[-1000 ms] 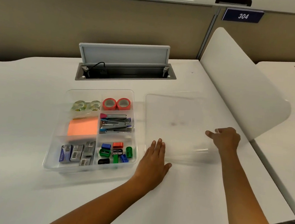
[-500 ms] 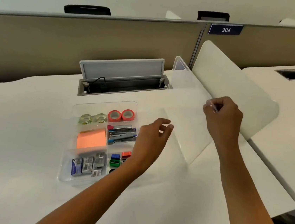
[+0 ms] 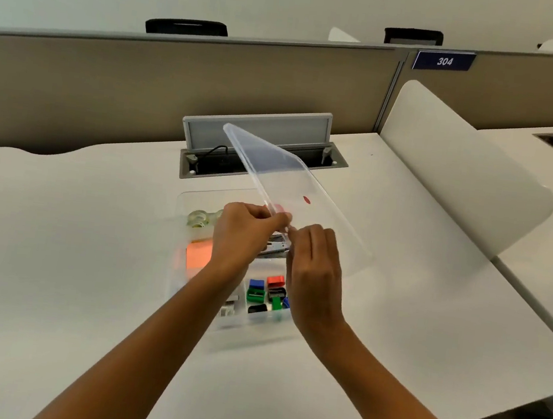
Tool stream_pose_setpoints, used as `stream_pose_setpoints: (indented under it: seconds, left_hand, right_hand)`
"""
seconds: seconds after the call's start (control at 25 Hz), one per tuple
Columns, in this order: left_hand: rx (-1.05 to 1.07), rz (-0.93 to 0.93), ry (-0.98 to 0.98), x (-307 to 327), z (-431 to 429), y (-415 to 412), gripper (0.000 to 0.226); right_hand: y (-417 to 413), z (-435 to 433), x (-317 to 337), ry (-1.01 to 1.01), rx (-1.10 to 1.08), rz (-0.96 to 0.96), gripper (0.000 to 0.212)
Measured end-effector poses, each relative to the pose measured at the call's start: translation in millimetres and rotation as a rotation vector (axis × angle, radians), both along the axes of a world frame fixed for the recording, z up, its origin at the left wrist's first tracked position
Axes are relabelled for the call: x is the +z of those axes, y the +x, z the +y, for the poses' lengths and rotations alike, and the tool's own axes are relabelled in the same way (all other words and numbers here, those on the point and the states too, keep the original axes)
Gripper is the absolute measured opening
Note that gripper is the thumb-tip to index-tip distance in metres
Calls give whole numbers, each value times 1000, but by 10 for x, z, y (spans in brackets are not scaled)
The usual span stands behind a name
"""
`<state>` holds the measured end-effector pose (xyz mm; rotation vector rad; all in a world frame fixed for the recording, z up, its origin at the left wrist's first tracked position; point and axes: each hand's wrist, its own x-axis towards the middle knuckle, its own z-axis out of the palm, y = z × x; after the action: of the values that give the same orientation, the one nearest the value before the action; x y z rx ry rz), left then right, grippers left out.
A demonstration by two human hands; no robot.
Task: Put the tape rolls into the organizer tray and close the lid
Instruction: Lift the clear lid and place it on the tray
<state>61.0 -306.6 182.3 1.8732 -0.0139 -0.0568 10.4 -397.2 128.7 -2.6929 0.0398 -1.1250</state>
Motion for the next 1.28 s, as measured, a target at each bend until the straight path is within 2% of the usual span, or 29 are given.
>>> stream_pose_setpoints:
  seconds: [0.12,0.24,0.36,0.44,0.52,0.56,0.64,0.76,0.88,1.04,1.28]
  left_hand:
    - [28,13,28,-95,255,2,16]
    - [2,32,16,-134,521,40,12]
    - [14,42,-15,-155,743,68,16]
    - [19,79,-17,-148,879,73,17]
    - [22,144,-15,-160,1037,78,16]
    - [27,171,-13,-184,1129,82,15]
    - [45,202,-1,-252,1285,92,13]
    - [79,222,24,-329,1414,120,13]
    - [89,253,58,-404,1459,146,14]
    - [101,258,96,-567,1481,143,17]
    - [141,275,277,-804,1520,247,17]
  right_hand:
    - [-84,142,-117,5,165,137,40]
    - [-186,149,-140,75,359,272,62]
    - [-205,-41,-113,152,501,333,59]
    - [-147,-234,-78,234,420,223,44]
    - [-27,-473,-52,299,171,84,29]
    - [44,-590,-35,360,52,85,28]
    - [165,-799,-8,559,-68,250,32]
    - [247,-939,-40,826,-23,560,30]
    - [242,-933,-127,960,63,712,21]
    - [190,-896,-312,1023,37,812,22]
    - [95,-855,-407,1017,-15,801,23]
